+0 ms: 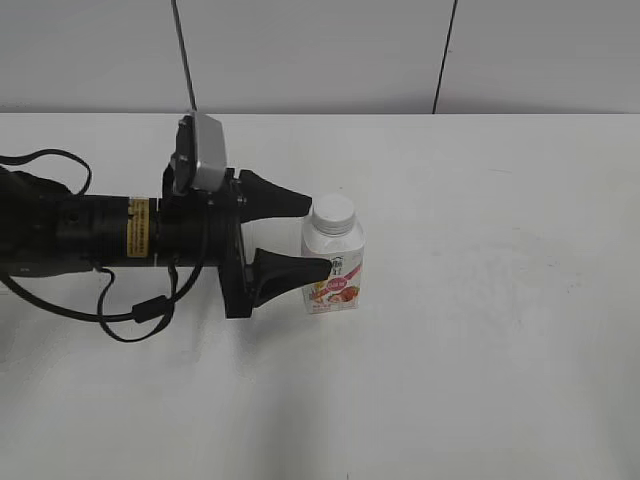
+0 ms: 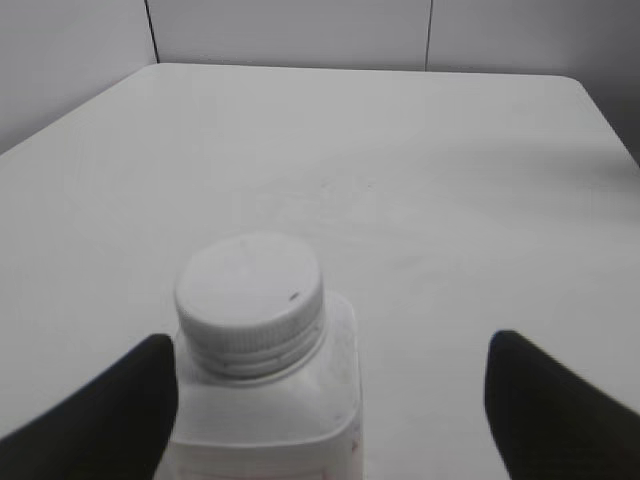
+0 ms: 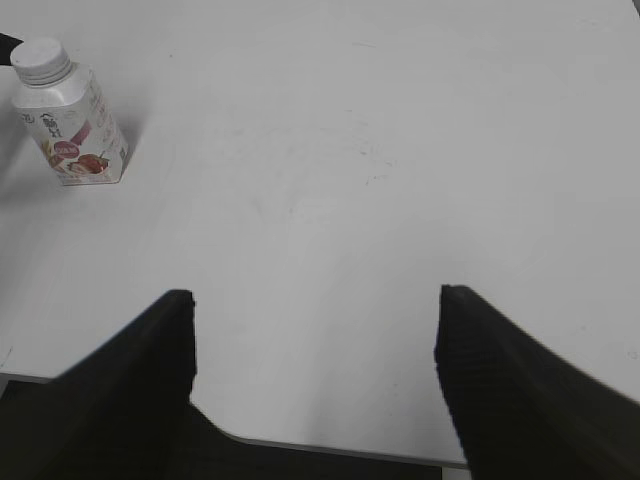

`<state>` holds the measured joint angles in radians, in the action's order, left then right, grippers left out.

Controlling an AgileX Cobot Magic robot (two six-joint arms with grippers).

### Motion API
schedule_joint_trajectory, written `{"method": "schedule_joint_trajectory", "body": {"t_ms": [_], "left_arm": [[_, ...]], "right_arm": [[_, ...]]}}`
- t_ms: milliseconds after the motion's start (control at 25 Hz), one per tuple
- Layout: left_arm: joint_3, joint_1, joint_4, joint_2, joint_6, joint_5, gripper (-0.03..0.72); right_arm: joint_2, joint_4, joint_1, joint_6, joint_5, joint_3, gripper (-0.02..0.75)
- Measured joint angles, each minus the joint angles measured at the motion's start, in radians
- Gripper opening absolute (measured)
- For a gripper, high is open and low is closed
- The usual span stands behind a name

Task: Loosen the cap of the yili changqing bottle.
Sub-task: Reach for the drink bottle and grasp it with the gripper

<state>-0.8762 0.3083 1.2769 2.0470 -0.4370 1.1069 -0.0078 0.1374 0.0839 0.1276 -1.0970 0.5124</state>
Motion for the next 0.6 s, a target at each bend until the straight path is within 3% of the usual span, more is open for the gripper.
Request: {"method": "schedule_joint_trajectory", "body": {"t_ms": [240, 600], "left_arm": [[-0.020, 0.003, -0.072, 0.026, 0.000, -0.039, 0.575], [-0.022, 0.015, -0.079, 0.026, 0.000, -0.080, 0.575]], "right_arm": [[0.000, 0.000, 0.000, 0.000, 0.000, 0.000, 0.586], [0.000, 0.000, 0.000, 0.000, 0.000, 0.000, 0.586]]}}
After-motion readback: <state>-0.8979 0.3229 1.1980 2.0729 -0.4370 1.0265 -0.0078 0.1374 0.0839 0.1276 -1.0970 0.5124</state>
